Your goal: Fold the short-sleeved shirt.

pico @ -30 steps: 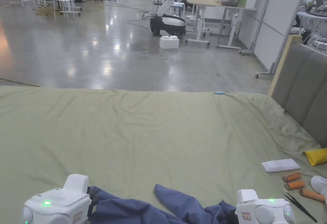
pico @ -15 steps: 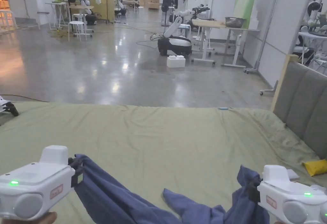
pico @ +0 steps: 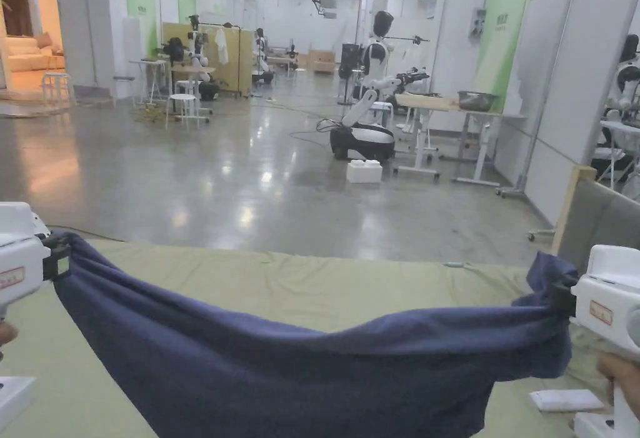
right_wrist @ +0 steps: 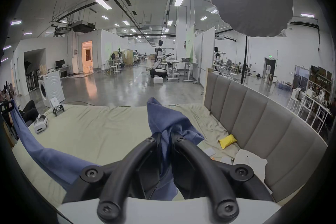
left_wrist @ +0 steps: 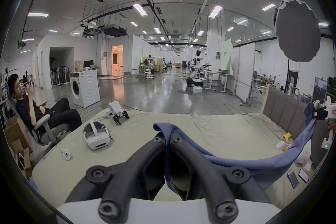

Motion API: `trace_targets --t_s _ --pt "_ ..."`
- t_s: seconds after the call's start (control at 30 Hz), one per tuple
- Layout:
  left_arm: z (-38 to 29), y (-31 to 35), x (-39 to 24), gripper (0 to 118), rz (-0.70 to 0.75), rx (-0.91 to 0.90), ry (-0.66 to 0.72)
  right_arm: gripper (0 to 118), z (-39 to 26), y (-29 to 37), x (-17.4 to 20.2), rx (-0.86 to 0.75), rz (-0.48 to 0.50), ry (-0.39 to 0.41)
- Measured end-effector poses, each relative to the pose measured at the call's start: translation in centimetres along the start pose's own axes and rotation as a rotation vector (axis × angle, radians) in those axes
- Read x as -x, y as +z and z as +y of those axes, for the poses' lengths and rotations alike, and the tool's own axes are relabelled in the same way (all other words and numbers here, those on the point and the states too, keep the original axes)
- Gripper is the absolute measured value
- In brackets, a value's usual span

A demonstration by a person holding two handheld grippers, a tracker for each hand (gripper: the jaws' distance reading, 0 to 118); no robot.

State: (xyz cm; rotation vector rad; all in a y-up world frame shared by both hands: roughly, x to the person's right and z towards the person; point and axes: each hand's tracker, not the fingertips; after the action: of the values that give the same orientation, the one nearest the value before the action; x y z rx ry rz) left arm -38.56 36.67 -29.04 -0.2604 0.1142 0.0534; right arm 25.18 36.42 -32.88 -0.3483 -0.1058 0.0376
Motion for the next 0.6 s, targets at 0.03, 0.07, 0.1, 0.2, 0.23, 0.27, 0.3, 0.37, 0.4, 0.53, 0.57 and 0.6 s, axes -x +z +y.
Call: trace_targets --t_s 0.03,0.07,0.1,0.2,0.23,0.27,0.3,0.37,0.4,0.53,0.57,0.6 --pt "0.5 -0.4 0.2 0 0.004 0.005 -0.003 9 0.7 -0.5 0.2 -0.002 0.004 -0.002" --pt "1.3 -1.6 0.8 0 0.008 0.016 -0.005 9 1.8 -1.2 0.5 0.0 0.019 -0.004" --pt "1.9 -2.2 1.0 0 0.011 0.026 0.006 9 2.7 -1.9 0.8 -0.003 0.033 -0.005" --pt "3.9 -3.4 0.6 0 0.02 0.01 0.033 9 5.4 -2.7 2.8 -0.014 0.027 0.002" --pt "4.5 -3.9 0.5 0 0.022 0.002 0.029 9 6.2 -3.1 3.2 -0.021 0.028 0.001" --pt "5.2 -4.3 0.3 0 0.027 -0.006 0.019 9 7.1 -3.5 3.7 -0.031 0.029 0.005" --pt "5.9 -4.7 0.2 0 0.03 -0.012 0.015 9 8.1 -3.8 3.9 -0.04 0.025 0.016" --pt "7.0 -5.2 0.1 0 0.036 -0.025 0.016 9 9.4 -4.0 4.5 -0.054 0.0 0.031" --pt "7.4 -5.4 0.1 0 0.041 -0.031 0.017 9 9.9 -4.2 4.5 -0.06 0.0 0.031" --pt "7.7 -5.7 0.1 0 0.06 -0.031 -0.007 9 10.3 -4.2 4.2 -0.068 -0.021 0.024" --pt "7.3 -5.6 0.0 0 0.061 -0.032 -0.007 9 10.0 -4.3 3.9 -0.063 -0.021 0.024" --pt "6.7 -5.8 0.3 0 0.058 -0.031 -0.006 9 9.5 -4.2 3.8 -0.055 -0.021 0.027"
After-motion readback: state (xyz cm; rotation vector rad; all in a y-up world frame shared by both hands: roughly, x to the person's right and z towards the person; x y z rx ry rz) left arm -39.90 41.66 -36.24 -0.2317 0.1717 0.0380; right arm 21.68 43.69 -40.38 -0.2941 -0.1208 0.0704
